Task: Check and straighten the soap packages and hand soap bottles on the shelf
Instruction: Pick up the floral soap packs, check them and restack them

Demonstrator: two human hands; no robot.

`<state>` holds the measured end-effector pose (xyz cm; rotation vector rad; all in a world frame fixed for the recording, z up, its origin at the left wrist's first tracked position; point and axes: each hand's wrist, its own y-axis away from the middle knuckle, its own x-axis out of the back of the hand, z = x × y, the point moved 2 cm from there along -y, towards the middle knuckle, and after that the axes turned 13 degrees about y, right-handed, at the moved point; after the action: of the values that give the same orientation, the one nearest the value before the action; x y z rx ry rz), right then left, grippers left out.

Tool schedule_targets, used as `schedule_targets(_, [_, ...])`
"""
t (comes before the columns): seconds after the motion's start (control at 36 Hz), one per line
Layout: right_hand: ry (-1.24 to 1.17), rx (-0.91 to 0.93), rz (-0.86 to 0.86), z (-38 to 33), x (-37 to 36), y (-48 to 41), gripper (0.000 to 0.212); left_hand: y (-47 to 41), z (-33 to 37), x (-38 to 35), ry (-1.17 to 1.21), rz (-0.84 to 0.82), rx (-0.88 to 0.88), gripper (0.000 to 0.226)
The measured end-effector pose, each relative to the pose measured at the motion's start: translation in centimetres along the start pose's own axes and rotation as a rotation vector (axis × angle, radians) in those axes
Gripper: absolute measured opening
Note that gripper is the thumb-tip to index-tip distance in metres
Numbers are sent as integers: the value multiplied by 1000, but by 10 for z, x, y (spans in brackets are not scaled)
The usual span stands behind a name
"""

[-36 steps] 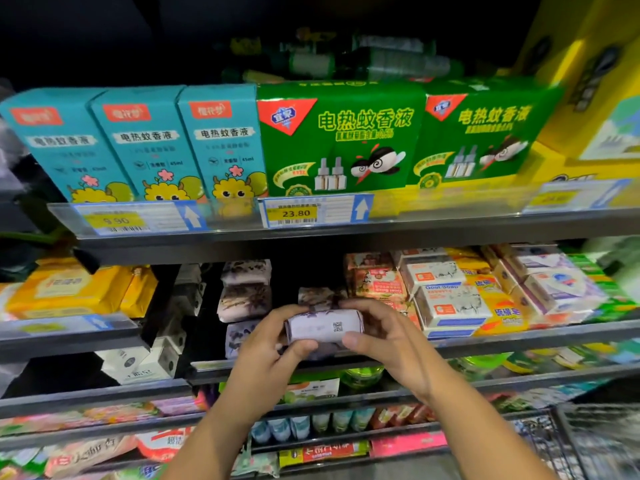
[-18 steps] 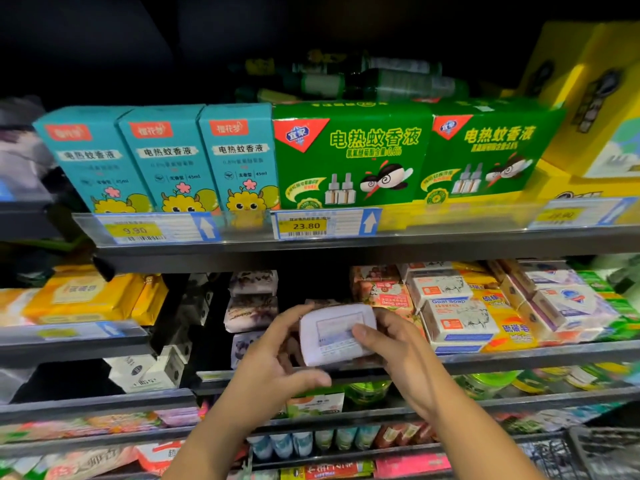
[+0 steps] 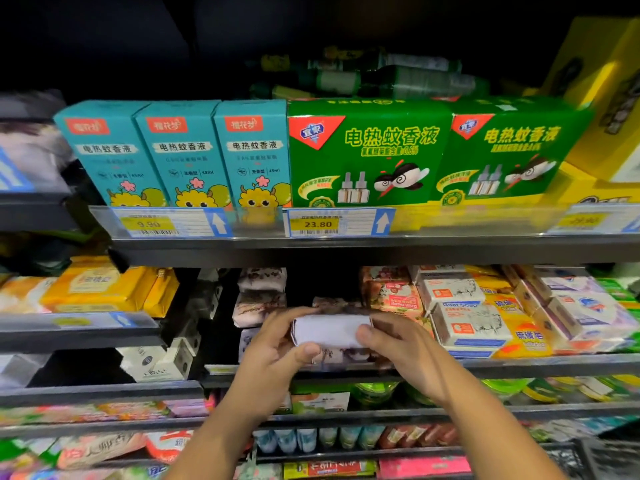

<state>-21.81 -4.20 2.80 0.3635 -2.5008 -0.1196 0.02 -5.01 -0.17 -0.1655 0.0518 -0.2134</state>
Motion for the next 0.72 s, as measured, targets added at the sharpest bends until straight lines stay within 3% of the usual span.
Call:
schedule_targets(0.17, [-120,126,33,5,1,-3,75,1,4,-12,141,21,131,53])
schedule_targets(0.36, [-137,118,155,6,-3,-3,53,4,6,-19,236,53,332,39])
schedule_targets(0.47, [-217,73,125,3,-1,-2,50,3,9,-18,171,-62,355,52])
schedule_targets(0.64, [1,74,140,5,4,-1,45,0,13,-18,270,-9,289,50])
schedule_targets(0.72, [118,77,119,4,2,-1,49,-2,18,-16,191,-5,189,49])
